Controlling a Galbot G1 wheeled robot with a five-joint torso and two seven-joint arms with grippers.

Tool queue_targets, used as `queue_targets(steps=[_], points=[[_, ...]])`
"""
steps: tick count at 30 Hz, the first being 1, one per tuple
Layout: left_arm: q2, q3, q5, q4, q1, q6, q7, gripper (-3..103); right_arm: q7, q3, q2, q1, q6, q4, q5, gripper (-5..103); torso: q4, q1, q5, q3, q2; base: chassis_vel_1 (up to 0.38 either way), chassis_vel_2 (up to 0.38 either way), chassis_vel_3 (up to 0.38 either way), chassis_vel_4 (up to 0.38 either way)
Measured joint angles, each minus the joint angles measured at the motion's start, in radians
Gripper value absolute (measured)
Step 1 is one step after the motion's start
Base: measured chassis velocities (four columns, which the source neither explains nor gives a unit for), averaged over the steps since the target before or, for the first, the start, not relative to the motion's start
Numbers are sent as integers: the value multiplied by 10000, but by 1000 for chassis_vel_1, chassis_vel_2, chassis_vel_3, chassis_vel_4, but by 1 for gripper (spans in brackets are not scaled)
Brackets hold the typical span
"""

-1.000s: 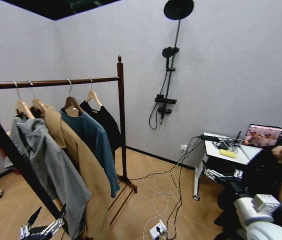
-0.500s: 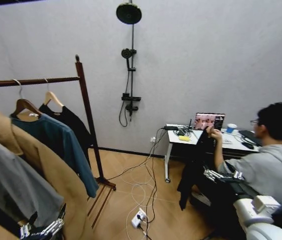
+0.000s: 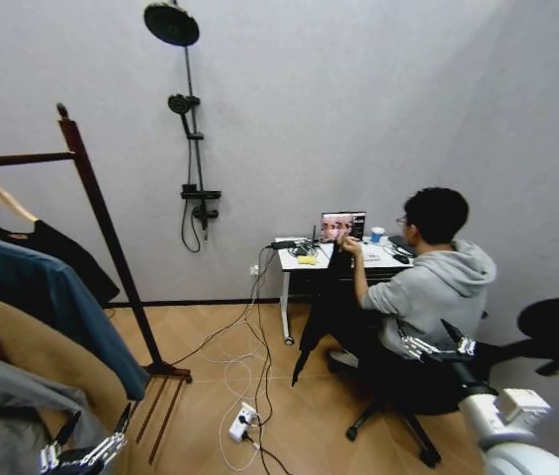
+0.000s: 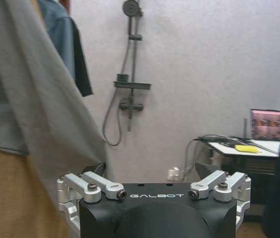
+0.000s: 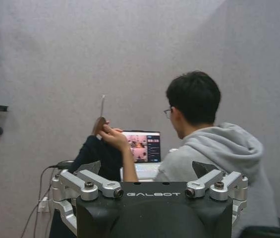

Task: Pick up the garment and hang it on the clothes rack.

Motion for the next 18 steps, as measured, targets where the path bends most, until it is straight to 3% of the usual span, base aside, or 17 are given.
queue_targets(steps=[7,18], points=[[0,0,0,-1,0,0,3,100,-1,18,-25,-6,3,-53,-3,100,-3,-1,4,-1,1,-23,-212,-192,-15],[0,0,0,0,0,0,-1,100,-41,-58,-78,87,24,-216,-39,100,1,0,3,0,0,86,-100,-103,79]])
